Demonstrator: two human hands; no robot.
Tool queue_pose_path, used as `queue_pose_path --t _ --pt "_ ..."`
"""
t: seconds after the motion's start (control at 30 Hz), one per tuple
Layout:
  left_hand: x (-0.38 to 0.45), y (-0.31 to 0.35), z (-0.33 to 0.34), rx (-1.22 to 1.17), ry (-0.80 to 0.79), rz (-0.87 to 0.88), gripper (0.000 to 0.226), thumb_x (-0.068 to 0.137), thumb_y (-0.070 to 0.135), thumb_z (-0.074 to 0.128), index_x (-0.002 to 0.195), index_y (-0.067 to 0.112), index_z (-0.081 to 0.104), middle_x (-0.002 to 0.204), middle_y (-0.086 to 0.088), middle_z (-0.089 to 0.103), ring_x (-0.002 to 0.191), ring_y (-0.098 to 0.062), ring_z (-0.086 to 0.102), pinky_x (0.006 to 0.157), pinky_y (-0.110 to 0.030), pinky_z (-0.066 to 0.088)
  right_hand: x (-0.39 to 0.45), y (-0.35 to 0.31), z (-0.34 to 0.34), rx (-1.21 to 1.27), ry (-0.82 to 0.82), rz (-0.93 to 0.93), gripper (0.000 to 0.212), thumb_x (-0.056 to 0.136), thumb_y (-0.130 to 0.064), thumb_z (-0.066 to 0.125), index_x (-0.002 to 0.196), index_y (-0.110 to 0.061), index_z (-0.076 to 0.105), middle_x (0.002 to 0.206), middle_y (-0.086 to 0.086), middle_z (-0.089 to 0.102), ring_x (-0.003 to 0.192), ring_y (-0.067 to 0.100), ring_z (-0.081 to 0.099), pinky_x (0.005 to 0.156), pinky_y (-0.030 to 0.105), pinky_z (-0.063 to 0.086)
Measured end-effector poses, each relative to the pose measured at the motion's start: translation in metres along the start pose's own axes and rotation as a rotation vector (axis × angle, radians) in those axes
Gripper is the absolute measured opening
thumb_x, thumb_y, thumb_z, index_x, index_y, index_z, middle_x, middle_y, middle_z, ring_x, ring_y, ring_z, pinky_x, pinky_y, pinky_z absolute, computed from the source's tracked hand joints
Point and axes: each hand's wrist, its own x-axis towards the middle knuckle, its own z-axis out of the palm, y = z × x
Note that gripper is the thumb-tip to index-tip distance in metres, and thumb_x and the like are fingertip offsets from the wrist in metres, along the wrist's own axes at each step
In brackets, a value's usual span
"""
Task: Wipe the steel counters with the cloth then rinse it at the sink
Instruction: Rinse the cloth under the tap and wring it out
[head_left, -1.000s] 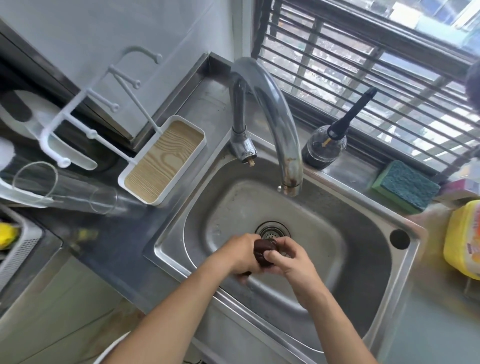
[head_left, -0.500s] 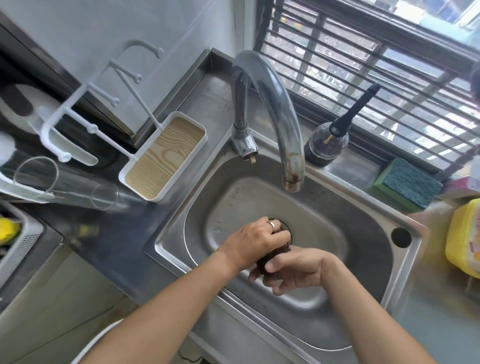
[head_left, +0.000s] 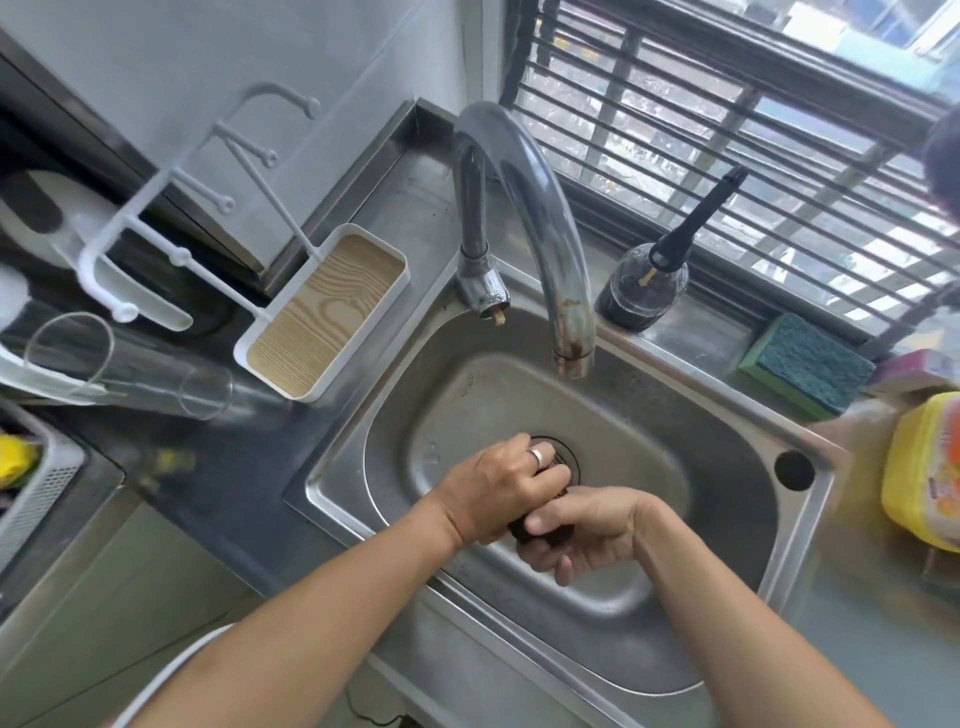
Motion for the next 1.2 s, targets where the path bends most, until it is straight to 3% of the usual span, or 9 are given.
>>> queue_pose_path --t 0.1,0.23,0.33,0.43,0.53,0.77,0.93,1.07,1.2 --pt "-0.004 0.003 -0.003 -0.037 -0.287 -0.158 0.021 0.088 0.008 0.037 0.084 0.011 0.058 0.079 -0.009 0.061 0.064 -0.03 0.063 0.047 -0.037 0.049 0.007 -0.011 0.009 -0.24 0.253 0.16 0.006 0.087 -0.023 0.072 0.083 -0.022 0.068 0.067 -0.004 0.054 0.058 0.008 0.038 0.056 0.019 0.039" --pt "0.003 0.008 -0.01 0.01 -0.552 -0.325 0.023 0.098 0.003 0.04 0.114 0.006 0.056 0.114 -0.014 0.066 0.102 -0.036 0.067 0.077 -0.043 0.051 0.021 -0.015 0.01 -0.613 0.531 0.252 0.025 0.083 -0.026 0.077 0.07 -0.024 0.056 0.059 -0.006 0.053 0.054 0.012 0.047 0.052 0.023 0.045" --pt "0.006 0.013 -0.009 0.087 -0.623 -0.386 0.026 0.098 0.002 0.041 0.117 0.005 0.058 0.119 -0.015 0.067 0.109 -0.034 0.067 0.082 -0.041 0.051 0.029 -0.017 0.016 -0.963 0.747 0.227 0.009 0.078 -0.027 0.071 0.08 -0.02 0.066 0.072 0.0 0.064 0.069 0.022 0.062 0.057 0.027 0.049" --pt "0.009 0.013 -0.007 0.118 -0.671 -0.467 0.03 0.097 0.004 0.043 0.119 0.007 0.063 0.12 -0.013 0.068 0.112 -0.034 0.066 0.083 -0.04 0.052 0.034 -0.013 0.025 -1.208 0.97 0.162 0.031 0.083 -0.033 0.071 0.109 -0.016 0.073 0.106 0.011 0.075 0.101 0.031 0.072 0.072 0.031 0.049" --pt "0.011 0.015 -0.007 0.1 -0.719 -0.555 0.028 0.093 0.007 0.051 0.115 0.01 0.068 0.117 -0.012 0.07 0.11 -0.034 0.067 0.082 -0.039 0.053 0.039 -0.002 0.024 -1.3 1.138 0.068 0.032 0.085 -0.036 0.068 0.112 -0.018 0.069 0.113 0.014 0.073 0.106 0.037 0.07 0.074 0.036 0.049" --pt "0.011 0.02 0.002 -0.127 -0.773 -0.756 0.03 0.087 0.014 0.056 0.115 0.011 0.066 0.118 -0.013 0.07 0.11 -0.033 0.067 0.086 -0.038 0.054 0.038 0.017 0.02 -1.588 1.233 -0.099 0.018 0.092 -0.024 0.057 0.106 -0.015 0.062 0.103 0.012 0.074 0.1 0.04 0.069 0.066 0.037 0.037" --pt "0.011 0.018 0.003 -0.403 -0.865 -0.79 0.021 0.08 0.016 0.057 0.096 0.008 0.069 0.097 -0.016 0.073 0.09 -0.034 0.069 0.066 -0.027 0.051 0.034 0.025 0.017 -1.833 1.279 -0.238 0.03 0.051 -0.014 0.086 0.063 -0.016 0.059 0.049 0.004 0.06 0.043 0.029 0.062 0.041 0.031 0.044" --pt "0.014 0.008 -0.008 -0.633 -1.052 -0.821 0.01 0.075 0.011 0.063 0.065 0.01 0.062 0.061 -0.008 0.057 0.047 -0.022 0.045 0.041 -0.017 0.033 0.036 0.028 0.016 -1.877 1.298 -0.271 0.036 0.048 -0.025 0.09 0.063 -0.019 0.058 0.05 0.0 0.058 0.045 0.025 0.06 0.045 0.029 0.044" --pt "0.012 0.011 -0.005 -0.569 -0.958 -0.839 0.004 0.077 0.014 0.063 0.076 0.011 0.066 0.08 -0.016 0.071 0.061 -0.028 0.06 0.05 -0.024 0.043 0.042 0.033 0.016 -1.733 1.38 -0.262 0.025 0.059 -0.018 0.084 0.067 -0.016 0.06 0.058 0.005 0.063 0.055 0.03 0.066 0.048 0.034 0.046"
